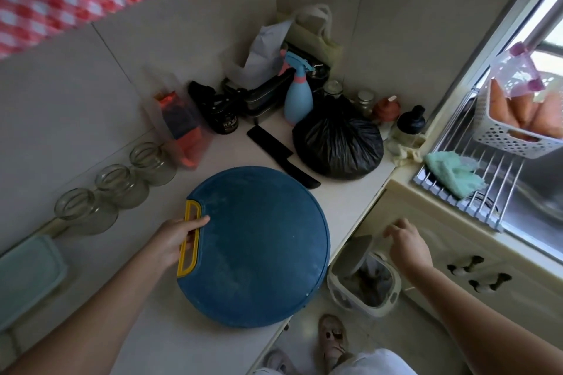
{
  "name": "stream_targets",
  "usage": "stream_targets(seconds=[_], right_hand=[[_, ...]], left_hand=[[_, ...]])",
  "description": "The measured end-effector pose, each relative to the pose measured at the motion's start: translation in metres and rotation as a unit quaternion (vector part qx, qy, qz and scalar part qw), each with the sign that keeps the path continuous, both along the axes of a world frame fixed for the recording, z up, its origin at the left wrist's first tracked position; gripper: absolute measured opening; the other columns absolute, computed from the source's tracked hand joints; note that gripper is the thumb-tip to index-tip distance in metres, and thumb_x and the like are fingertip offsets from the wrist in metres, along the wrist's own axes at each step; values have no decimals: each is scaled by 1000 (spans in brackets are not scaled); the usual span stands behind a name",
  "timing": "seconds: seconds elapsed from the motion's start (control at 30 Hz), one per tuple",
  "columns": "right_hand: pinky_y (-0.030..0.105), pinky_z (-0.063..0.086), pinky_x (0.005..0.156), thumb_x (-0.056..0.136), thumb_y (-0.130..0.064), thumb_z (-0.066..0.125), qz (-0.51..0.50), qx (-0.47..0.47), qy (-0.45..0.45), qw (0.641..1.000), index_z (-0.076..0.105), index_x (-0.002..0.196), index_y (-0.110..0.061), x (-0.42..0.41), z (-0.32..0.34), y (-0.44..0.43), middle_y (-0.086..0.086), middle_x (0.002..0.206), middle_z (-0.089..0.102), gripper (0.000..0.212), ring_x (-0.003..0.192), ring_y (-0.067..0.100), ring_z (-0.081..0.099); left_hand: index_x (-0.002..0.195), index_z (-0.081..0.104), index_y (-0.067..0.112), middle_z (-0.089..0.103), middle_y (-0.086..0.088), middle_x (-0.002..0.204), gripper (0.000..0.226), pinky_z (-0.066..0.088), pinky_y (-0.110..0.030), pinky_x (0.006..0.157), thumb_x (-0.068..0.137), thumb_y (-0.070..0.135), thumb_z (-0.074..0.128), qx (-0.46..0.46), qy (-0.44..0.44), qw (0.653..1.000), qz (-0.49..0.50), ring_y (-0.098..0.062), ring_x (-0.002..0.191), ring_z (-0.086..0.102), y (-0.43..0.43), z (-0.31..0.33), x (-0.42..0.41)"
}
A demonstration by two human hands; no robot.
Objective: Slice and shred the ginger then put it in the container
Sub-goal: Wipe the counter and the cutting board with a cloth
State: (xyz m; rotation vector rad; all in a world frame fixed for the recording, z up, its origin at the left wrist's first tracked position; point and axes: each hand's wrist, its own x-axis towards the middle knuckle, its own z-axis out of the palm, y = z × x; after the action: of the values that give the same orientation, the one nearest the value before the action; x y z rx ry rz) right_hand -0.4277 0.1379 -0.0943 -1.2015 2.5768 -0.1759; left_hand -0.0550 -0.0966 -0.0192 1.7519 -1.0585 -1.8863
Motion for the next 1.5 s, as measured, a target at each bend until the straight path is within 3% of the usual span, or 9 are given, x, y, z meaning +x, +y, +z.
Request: stream_targets(seconds=[0.1, 0.2, 0.33, 0.43, 0.5, 0.73, 1.13, 1.27, 1.5], right_hand=[[29, 44, 73, 82, 10, 51, 8, -50, -34, 998, 69, 94, -9, 5, 16, -9, 7, 100, 59, 28, 92, 27, 60], [31, 46, 62, 90, -13, 61, 6, -68, -27, 997, 68, 83, -14, 8, 36, -18, 5, 81, 68, 10, 76, 25, 63], [30, 31, 53, 97, -32, 53, -18, -142, -9, 990, 52, 63, -18, -3, 58, -24, 1, 61, 55, 36, 63, 28, 57], [31, 41, 64, 98, -25, 53, -70, -191, 15, 979, 68, 101, -10, -22, 68, -26, 10, 97, 66, 21, 85, 30, 62], [38, 46, 80, 95, -18, 56, -103, -190, 17, 976, 61, 123, -6, -43, 69, -27, 14, 121, 60, 31, 105, 33, 58], [48, 28, 115, 92, -15, 59, -161, -131, -16, 978, 36, 146, -1, -107, 59, -36, 20, 149, 38, 60, 136, 36, 34], [45, 43, 89, 89, -1, 57, -201, -66, -13, 977, 55, 115, 10, -139, 47, -36, 29, 114, 49, 28, 100, 42, 52], [43, 40, 90, 86, -25, 68, -207, -42, 20, 977, 56, 114, 9, -151, 50, -32, 33, 115, 52, 46, 106, 42, 49], [42, 39, 66, 96, -14, 46, -95, -302, -24, 948, 44, 101, 0, -70, 108, -49, 19, 96, 48, 15, 78, 33, 49]], left_hand=[[106, 66, 2, 71, -19, 100, 28, 53, -41, 77, 83, 15, 71, 38, 15, 999, -13, -35, 94, 66, 4, 5, -2], [108, 65, 4, 72, -18, 99, 24, 52, -43, 77, 87, 17, 66, 55, 34, 997, -34, -36, 96, 65, 5, 11, -7], [110, 64, 7, 72, -15, 101, 23, 50, -45, 82, 93, 20, 57, 70, 78, 994, -43, -34, 100, 63, 9, 17, -12], [113, 63, 9, 71, -14, 104, 25, 49, -45, 81, 95, 22, 53, 71, 105, 991, -39, -32, 99, 65, 11, 21, -18], [113, 64, 11, 71, -13, 106, 25, 49, -44, 80, 94, 24, 53, 64, 117, 991, -27, -30, 95, 68, 10, 25, -23], [112, 63, 12, 72, -10, 101, 28, 48, -42, 80, 97, 31, 48, 53, 130, 990, 27, -29, 101, 62, 15, 42, -41], [117, 59, 13, 64, -11, 110, 32, 41, -45, 87, 96, 35, 49, 60, 138, 980, 126, -28, 98, 59, 27, 34, -48], [133, 51, 13, 59, -12, 123, 44, 39, -43, 96, 96, 37, 49, 44, 135, 977, 158, -29, 112, 54, 27, 38, -44], [128, 53, 17, 56, -9, 123, 35, 38, -40, 96, 98, 34, 47, -16, 109, 970, 217, -26, 104, 56, 32, 57, -4]])
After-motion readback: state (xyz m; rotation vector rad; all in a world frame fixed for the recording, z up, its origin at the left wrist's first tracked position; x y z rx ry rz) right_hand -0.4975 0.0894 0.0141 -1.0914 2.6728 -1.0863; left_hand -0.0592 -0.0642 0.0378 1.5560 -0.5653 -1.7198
